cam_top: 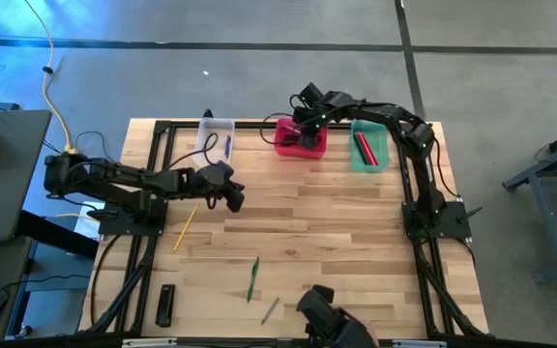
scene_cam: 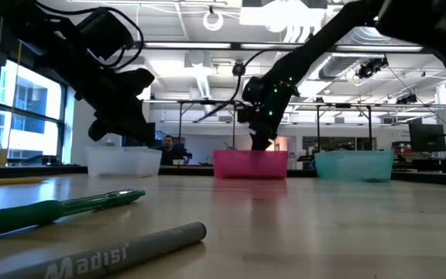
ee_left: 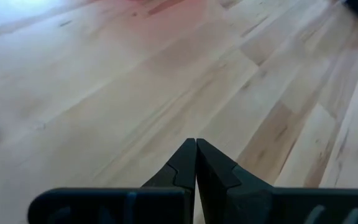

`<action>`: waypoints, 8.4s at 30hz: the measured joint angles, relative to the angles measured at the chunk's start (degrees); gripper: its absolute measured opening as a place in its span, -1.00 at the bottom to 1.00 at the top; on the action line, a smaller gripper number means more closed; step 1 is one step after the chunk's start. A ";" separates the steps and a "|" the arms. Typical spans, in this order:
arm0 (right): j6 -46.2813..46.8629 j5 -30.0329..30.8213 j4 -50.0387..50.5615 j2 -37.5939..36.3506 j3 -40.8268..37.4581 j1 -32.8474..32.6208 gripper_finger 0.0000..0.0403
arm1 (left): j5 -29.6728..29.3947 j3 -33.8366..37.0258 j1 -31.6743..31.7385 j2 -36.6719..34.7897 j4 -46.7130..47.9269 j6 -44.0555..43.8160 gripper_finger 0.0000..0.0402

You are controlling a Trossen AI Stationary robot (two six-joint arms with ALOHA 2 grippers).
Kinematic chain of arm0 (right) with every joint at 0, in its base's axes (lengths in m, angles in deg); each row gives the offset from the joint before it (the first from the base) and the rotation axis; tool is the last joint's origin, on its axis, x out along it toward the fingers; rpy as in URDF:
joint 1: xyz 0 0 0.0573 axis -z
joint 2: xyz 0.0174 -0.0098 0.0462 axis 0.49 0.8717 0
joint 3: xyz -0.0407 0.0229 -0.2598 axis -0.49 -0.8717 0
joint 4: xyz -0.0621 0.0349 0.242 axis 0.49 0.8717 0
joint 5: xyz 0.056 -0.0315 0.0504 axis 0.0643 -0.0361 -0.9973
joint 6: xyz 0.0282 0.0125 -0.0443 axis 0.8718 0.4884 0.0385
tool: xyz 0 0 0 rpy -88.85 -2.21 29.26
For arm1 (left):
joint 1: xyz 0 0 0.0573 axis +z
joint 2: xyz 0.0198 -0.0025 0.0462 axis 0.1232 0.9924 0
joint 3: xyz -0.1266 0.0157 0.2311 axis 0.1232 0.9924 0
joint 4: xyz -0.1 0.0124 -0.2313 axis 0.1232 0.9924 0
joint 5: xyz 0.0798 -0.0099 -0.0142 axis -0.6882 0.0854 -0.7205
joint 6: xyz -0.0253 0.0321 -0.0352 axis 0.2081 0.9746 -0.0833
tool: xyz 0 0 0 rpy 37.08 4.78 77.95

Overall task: Sort crayons/erasers/pens/pencils in bins
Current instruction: Put the pink pen into the red bin, then put the yellow pencil into the blue bin

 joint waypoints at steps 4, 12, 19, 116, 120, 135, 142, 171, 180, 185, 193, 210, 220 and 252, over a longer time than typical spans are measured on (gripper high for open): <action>0.20 0.67 1.12 1.31 -0.15 -0.02 -0.86 | 2.12 0.00 1.70 -0.38 0.34 -0.02 -1.00; 1.47 0.63 0.78 1.03 -0.02 -0.04 -0.65 | 3.29 -3.27 5.81 -3.26 12.39 1.80 -1.00; 2.72 0.59 2.02 -3.04 -0.02 -0.77 -0.42 | 3.78 -8.39 7.88 -7.86 28.46 6.09 -1.00; 55.25 -5.10 -52.09 -40.46 -47.39 -23.90 -0.92 | 2.14 2.81 2.48 -18.92 -5.44 -22.05 -1.00; 61.66 -7.44 -61.76 -33.98 -47.39 -26.21 -0.70 | 1.53 2.80 2.48 -18.94 -6.64 -22.03 -1.00; 65.90 -12.75 -70.62 -13.15 -34.08 -27.82 -0.17 | 1.35 2.75 2.48 -18.97 -6.80 -22.28 -1.00; 64.94 -13.03 -64.99 -7.37 -23.91 -27.82 -0.13 | 1.29 2.73 2.48 -18.99 -7.43 -22.51 -1.00; 61.09 -11.61 -60.55 -6.49 -19.65 -27.78 -0.92 | 0.49 2.71 2.45 -19.01 -8.77 -18.66 -0.96; 57.20 -12.40 -53.81 -10.51 -19.69 -25.85 -0.96 | 4.83 2.69 2.22 -19.07 -12.01 -10.83 -0.66; 53.66 -12.35 -45.25 -15.89 -19.69 -23.25 -0.95 | 4.80 2.69 1.95 -19.07 -13.33 -5.90 -0.58; 44.14 -7.42 -23.24 -26.70 -19.69 -16.84 -0.95 | 4.99 2.69 0.24 -19.05 -14.88 -1.00 -0.70; 28.11 10.96 18.78 -41.45 -21.07 11.49 -0.95 | 2.82 2.69 -1.52 -19.01 -14.74 -0.82 -0.99; 21.86 8.81 6.45 -36.73 -33.31 20.41 -0.95 | 2.84 2.69 -1.52 -19.01 -14.74 -0.81 -1.00; 21.59 7.95 2.03 -27.65 -35.12 20.22 -0.62 | 3.01 2.71 -1.52 -19.01 -14.72 -0.44 -1.00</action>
